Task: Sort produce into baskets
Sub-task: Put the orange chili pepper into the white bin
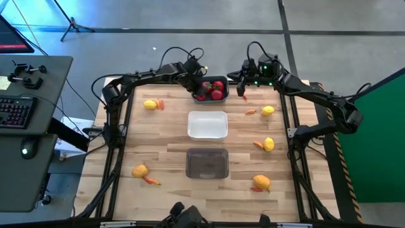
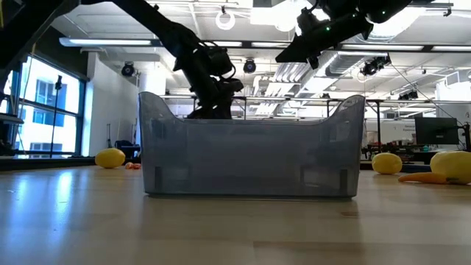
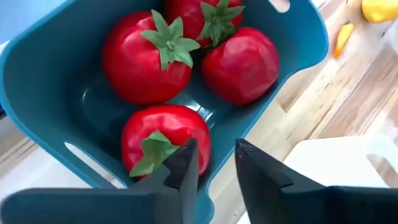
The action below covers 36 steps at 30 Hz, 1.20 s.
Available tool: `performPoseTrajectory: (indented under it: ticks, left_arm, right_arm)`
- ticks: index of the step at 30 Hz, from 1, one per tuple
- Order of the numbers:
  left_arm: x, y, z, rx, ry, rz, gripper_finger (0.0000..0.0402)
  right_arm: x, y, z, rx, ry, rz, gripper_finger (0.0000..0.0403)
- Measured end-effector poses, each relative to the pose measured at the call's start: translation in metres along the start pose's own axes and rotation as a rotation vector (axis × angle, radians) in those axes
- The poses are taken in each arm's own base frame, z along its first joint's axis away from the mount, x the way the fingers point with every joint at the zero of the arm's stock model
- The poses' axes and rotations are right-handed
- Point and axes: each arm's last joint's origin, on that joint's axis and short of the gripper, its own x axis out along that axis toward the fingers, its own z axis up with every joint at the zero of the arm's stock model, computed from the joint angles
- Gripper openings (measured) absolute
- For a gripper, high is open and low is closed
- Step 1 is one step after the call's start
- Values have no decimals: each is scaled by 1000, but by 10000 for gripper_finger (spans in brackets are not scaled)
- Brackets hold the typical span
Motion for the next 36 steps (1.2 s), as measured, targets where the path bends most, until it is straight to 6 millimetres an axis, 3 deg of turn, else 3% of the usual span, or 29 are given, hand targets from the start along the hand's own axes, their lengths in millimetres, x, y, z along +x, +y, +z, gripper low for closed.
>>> performPoseTrajectory:
  ticks: [5,9,17,29,36]
  left_arm:
    - [-18,-9,5,91,-98,68,10]
    - [-33,-21,0,137,-257,91,6]
    - [-56,-14,-42,174,-476,-33,1]
    - [-93,10,-114,181,-619,-297,0]
    - [-99,18,-139,178,-629,-374,0]
  right_arm:
    - [-1,0,-2,6,19,0,0]
    - [-2,1,-6,24,62,2,0]
    - [-1,11,-22,76,234,-90,0]
    - [-12,35,-55,371,600,-222,4]
    - [-26,35,-73,206,855,-199,63]
